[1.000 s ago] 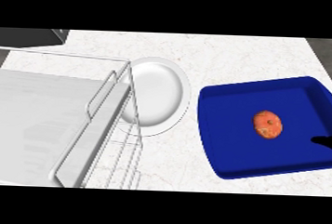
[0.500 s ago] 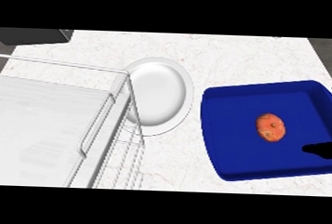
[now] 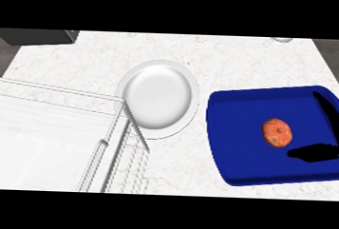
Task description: Pick the squash from the tray and place it in the plate
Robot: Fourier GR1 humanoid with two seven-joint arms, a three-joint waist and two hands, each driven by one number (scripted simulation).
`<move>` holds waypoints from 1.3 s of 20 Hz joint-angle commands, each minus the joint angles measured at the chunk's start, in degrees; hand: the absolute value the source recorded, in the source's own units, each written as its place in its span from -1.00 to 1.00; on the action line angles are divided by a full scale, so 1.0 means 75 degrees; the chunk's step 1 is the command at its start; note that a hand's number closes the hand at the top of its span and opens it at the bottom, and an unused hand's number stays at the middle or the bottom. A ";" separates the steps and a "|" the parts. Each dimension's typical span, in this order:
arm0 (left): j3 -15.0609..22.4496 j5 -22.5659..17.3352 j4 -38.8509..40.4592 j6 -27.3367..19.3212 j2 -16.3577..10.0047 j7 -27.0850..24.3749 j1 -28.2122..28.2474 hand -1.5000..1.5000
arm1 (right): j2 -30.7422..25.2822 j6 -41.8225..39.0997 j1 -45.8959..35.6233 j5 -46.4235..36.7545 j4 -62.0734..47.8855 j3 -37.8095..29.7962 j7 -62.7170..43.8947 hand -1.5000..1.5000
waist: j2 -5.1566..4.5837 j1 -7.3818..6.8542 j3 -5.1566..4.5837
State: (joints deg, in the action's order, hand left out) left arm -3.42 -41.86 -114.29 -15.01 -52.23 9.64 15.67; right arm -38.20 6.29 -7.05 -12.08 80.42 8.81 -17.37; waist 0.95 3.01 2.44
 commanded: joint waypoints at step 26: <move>0.1406 0.0589 -0.0161 -0.0233 0.1332 -0.0260 0.1433 0.00 | 0.0687 -0.0077 -0.0948 -0.1921 -0.0691 0.1665 -0.1444 1.00 | -0.0458 0.0410 -0.0368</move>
State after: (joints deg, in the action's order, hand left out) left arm -6.46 -36.25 -121.01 -17.70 -47.23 3.90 25.78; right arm -33.00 5.94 -13.34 -24.55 76.01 19.91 -28.11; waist -0.23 4.85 2.36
